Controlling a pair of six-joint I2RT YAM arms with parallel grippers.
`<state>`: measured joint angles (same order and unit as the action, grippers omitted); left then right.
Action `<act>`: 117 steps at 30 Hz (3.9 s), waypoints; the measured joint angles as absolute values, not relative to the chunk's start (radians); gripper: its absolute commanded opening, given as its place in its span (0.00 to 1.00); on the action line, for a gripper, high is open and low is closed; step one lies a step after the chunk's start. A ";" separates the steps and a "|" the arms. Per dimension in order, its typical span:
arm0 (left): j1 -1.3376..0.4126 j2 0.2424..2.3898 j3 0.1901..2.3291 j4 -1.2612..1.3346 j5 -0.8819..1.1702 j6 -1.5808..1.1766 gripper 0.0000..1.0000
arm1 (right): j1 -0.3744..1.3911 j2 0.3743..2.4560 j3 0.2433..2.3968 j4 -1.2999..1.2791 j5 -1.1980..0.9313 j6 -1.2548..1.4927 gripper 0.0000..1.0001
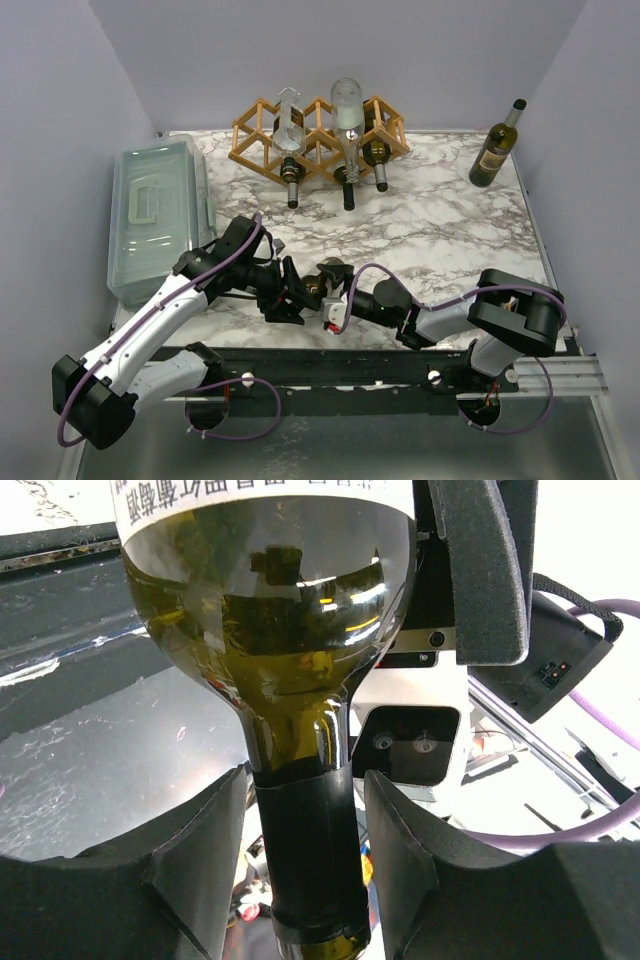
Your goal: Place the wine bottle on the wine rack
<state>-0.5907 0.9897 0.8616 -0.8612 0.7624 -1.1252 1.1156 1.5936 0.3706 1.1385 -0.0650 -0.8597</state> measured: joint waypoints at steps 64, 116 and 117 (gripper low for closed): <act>-0.586 0.600 0.825 -0.982 0.036 -0.746 0.00 | 1.156 1.692 0.260 1.467 0.268 -0.719 1.00; -0.263 1.133 0.879 -0.511 0.072 -0.490 0.00 | 0.796 0.824 0.679 0.117 0.362 0.142 1.00; -0.262 1.137 0.881 -0.510 0.080 -0.489 0.00 | 0.796 0.824 0.678 0.117 0.363 0.142 1.00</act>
<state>-0.2615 1.1366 0.8810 -0.5098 0.0795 -0.4892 0.7963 0.8242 0.6777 0.1165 0.3626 0.1421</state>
